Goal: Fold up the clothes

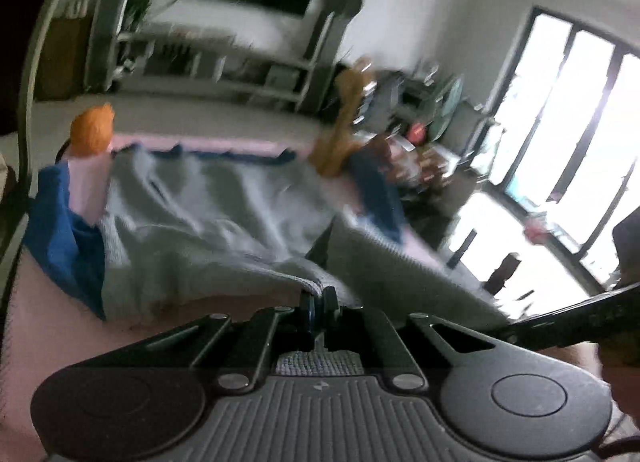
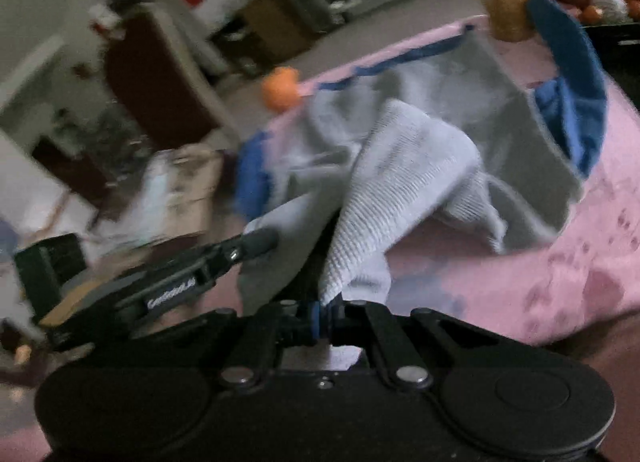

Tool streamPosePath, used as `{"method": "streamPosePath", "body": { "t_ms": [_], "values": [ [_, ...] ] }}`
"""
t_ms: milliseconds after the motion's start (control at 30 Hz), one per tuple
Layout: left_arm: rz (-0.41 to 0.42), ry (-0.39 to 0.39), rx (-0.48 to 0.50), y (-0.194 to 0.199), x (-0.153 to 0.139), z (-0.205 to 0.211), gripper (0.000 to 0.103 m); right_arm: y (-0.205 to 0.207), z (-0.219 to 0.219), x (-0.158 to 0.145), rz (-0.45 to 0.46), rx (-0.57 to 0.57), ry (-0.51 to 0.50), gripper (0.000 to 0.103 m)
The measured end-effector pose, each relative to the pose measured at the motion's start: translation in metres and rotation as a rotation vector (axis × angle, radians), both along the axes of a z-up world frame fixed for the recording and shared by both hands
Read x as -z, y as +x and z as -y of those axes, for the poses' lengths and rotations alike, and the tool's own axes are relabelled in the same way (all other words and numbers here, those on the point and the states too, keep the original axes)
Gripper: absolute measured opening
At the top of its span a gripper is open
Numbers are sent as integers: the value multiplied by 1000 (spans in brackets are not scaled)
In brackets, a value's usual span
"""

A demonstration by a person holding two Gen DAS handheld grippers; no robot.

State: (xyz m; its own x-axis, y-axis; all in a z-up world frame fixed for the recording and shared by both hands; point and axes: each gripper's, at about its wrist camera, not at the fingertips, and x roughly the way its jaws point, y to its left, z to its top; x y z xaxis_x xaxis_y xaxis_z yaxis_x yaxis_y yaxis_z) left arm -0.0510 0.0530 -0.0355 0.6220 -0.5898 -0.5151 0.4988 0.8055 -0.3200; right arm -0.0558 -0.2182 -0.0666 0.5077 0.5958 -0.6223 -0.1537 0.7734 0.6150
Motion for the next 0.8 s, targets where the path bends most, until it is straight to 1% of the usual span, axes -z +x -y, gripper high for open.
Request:
{"method": "streamPosePath", "body": {
  "t_ms": [67, 167, 233, 300, 333, 367, 400, 433, 533, 567, 600, 633, 667, 733, 800],
  "values": [
    [-44, 9, 18, -17, 1, -4, 0, -18, -3, -3, -47, -34, 17, 3],
    [-137, 79, 28, -35, 21, -4, 0, -33, -7, 14, -143, -41, -26, 3],
    [-197, 128, -12, -31, 35, -4, 0, -33, -9, 30, -199, -31, -49, 3],
    [-265, 116, -87, -21, 43, -13, 1, -28, -10, 40, -223, -8, -54, 3],
    [-276, 117, -123, -15, 43, -18, 11, -24, -10, 42, -224, 4, -47, 3],
    [-276, 137, -164, -10, 42, -22, 16, -22, -10, 40, -218, 10, -40, 4],
    [-275, 160, -206, -4, 41, -26, 31, -20, -10, 38, -209, 13, -33, 4],
    [-277, 169, -244, 6, 41, -32, 43, -18, -10, 35, -200, 17, -27, 5],
    [-285, 190, -357, 39, 42, -48, 46, -13, -7, 29, -181, 19, -14, 10],
    [-287, 196, -394, 49, 43, -53, 50, -11, -4, 29, -181, 29, -15, 10],
    [-289, 203, -432, 60, 43, -59, 58, -8, -2, 29, -181, 39, -17, 10],
    [-291, 210, -469, 71, 43, -64, 63, -6, 1, 31, -182, 54, -16, 10],
    [-298, 219, -515, 88, 46, -71, 65, -5, 5, 33, -183, 73, -14, 10],
    [-336, 253, -591, 131, 58, -81, 65, -1, 11, 36, -176, 117, -9, 6],
    [-373, 303, -638, 172, 73, -82, 65, 4, 15, 41, -172, 144, -5, 6]
  ]
}}
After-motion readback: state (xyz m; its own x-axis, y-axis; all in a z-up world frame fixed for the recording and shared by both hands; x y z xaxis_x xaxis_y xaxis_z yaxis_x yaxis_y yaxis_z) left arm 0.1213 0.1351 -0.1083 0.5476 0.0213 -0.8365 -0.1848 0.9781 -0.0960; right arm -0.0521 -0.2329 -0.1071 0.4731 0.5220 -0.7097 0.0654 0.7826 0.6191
